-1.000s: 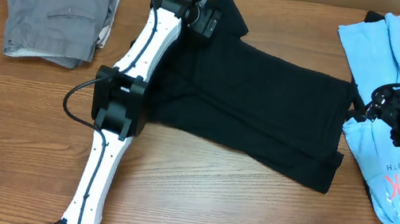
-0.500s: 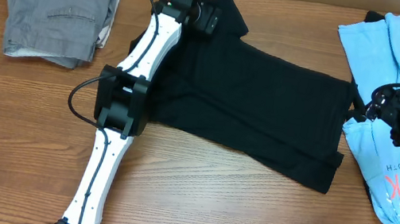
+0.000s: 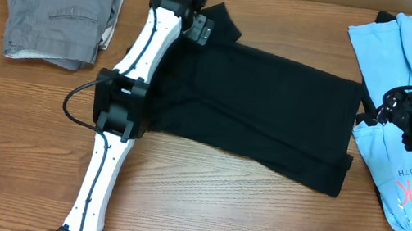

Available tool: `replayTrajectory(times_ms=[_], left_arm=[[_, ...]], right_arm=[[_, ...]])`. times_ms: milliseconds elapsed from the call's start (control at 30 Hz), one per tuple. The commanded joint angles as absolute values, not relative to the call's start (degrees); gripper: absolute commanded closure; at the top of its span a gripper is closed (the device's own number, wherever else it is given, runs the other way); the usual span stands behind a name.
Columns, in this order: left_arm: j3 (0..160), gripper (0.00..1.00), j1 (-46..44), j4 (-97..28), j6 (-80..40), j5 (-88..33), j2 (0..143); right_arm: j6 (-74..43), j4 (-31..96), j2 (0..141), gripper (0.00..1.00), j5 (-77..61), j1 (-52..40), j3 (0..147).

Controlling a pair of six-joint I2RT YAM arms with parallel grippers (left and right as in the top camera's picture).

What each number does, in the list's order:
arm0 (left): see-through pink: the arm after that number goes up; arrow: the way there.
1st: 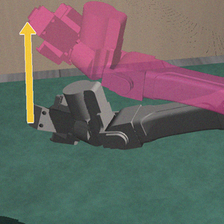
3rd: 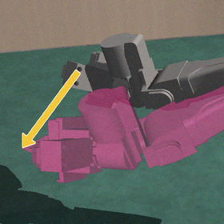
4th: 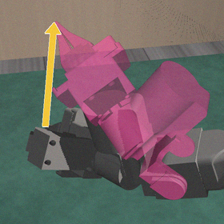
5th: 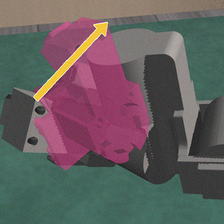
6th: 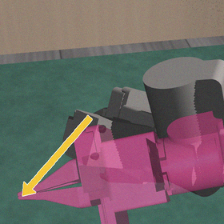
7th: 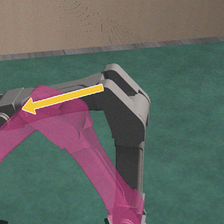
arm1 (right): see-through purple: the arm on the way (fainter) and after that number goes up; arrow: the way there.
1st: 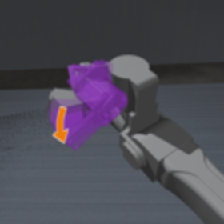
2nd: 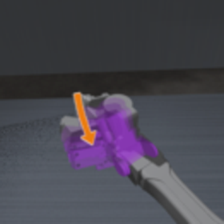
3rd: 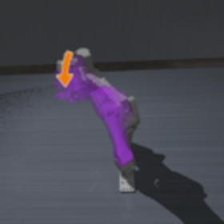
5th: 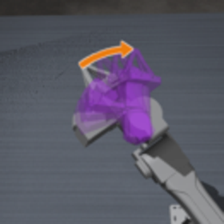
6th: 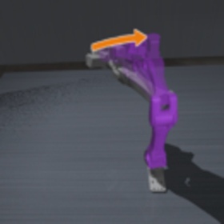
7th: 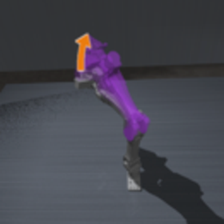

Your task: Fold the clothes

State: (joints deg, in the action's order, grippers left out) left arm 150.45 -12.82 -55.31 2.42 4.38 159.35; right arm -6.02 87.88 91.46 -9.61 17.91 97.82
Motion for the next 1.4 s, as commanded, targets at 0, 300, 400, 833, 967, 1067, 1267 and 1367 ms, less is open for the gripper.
replayTrajectory(times_ms=[0, 300, 400, 833, 967, 1067, 1267, 1367], left_arm=[[147.3, 0.0, -10.5, -62.5, 2.9, 10.5, 164.2], [159.0, 0.0, -10.8, -68.6, 3.0, 8.7, 164.1], [167.7, 0.0, -11.1, -68.7, 3.0, 4.9, 164.1], [162.2, 0.0, -11.9, -46.5, 2.8, -8.9, 164.6], [160.9, 0.0, -12.0, -42.9, 2.8, -8.8, 164.6], [159.8, 0.0, -12.0, -40.4, 3.0, -8.4, 164.7], [155.9, 0.0, -12.1, -38.2, 3.0, -8.6, 164.7], [154.8, 0.0, -12.0, -37.6, 3.0, -8.4, 164.7]], right_arm=[[-6.0, 87.1, 91.5, 0.16, -9.8, 17.6, 98.7], [-6.0, 85.8, 91.5, 0.16, -10.8, 17.6, 98.7], [-6.0, 85.5, 91.5, 0.16, -10.8, 17.6, 98.7], [-5.9, 85.3, 91.5, 0.16, -10.7, 17.6, 98.7], [-5.9, 86.3, 91.5, 0.16, -10.8, 17.6, 98.7], [-5.9, 86.7, 91.5, 0.16, -10.8, 17.6, 98.7], [-6.0, 86.6, 91.5, 0.16, -10.8, 17.6, 98.7], [-6.0, 86.6, 91.5, 0.16, -10.8, 17.6, 98.7]])
